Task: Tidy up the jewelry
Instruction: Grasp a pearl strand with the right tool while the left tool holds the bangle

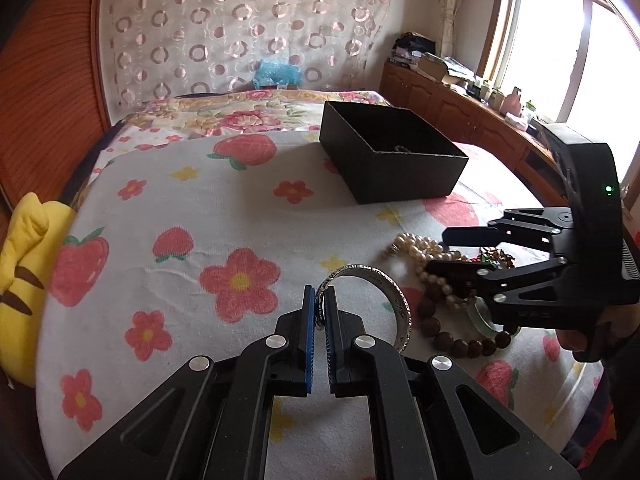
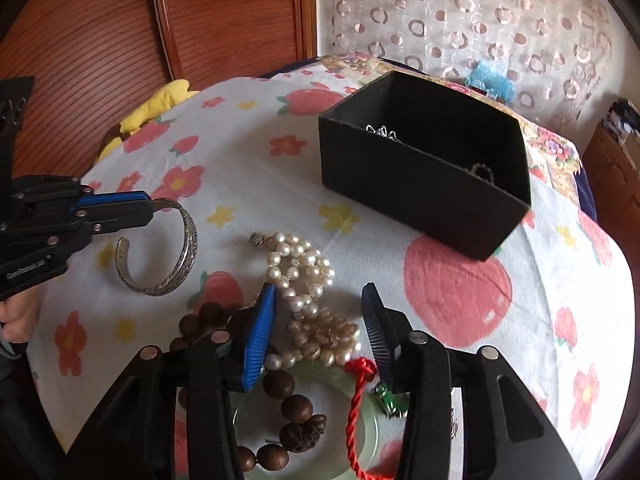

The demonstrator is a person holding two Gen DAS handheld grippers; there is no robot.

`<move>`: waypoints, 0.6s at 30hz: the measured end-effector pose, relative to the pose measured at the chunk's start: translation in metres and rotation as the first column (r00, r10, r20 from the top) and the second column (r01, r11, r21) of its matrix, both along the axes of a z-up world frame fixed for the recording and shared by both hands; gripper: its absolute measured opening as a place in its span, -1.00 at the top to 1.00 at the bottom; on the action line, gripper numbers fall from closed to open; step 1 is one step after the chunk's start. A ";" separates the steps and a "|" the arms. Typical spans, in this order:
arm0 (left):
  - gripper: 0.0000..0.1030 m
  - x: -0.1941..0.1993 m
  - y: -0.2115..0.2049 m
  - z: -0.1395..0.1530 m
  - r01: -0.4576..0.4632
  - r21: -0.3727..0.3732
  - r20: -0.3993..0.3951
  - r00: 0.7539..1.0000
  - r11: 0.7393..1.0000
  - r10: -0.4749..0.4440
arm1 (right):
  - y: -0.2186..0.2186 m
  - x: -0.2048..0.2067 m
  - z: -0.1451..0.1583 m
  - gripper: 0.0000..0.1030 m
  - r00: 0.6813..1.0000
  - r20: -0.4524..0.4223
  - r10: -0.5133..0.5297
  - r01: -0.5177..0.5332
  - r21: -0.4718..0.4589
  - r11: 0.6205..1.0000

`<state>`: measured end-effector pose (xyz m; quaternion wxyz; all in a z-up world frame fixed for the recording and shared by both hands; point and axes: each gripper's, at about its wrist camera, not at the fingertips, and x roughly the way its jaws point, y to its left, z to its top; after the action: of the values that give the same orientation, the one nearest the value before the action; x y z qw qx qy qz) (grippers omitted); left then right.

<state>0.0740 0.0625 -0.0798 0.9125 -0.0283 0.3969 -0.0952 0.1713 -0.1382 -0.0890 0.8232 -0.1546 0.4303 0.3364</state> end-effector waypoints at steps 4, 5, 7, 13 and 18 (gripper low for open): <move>0.92 -0.002 -0.001 0.003 0.004 -0.003 0.007 1.000 1.000 -0.004 | -0.002 0.000 0.002 0.70 1.000 0.006 -0.001 0.001 0.003 1.000; 0.92 -0.002 -0.001 0.004 0.004 -0.004 0.010 1.000 1.000 -0.004 | -0.003 0.000 0.002 0.70 1.000 0.005 -0.001 0.001 0.008 1.000; 0.92 -0.002 0.000 0.005 0.001 -0.005 0.014 1.000 1.000 -0.001 | -0.007 0.000 0.006 0.70 1.000 0.015 -0.013 0.013 0.020 1.000; 0.92 -0.001 -0.001 0.011 -0.002 -0.005 0.030 1.000 1.000 0.002 | -0.024 -0.006 0.045 0.70 0.995 0.090 -0.041 0.031 0.103 0.994; 0.92 0.000 -0.003 0.018 0.000 -0.003 0.051 0.999 1.000 0.000 | -0.034 -0.010 0.083 0.71 0.986 0.157 -0.050 0.027 0.142 0.989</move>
<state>0.0741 0.0595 -0.0618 0.9222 -0.0272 0.3734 -0.0967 0.1612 -0.1719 -0.0057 0.8702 -0.1147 0.3413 0.3363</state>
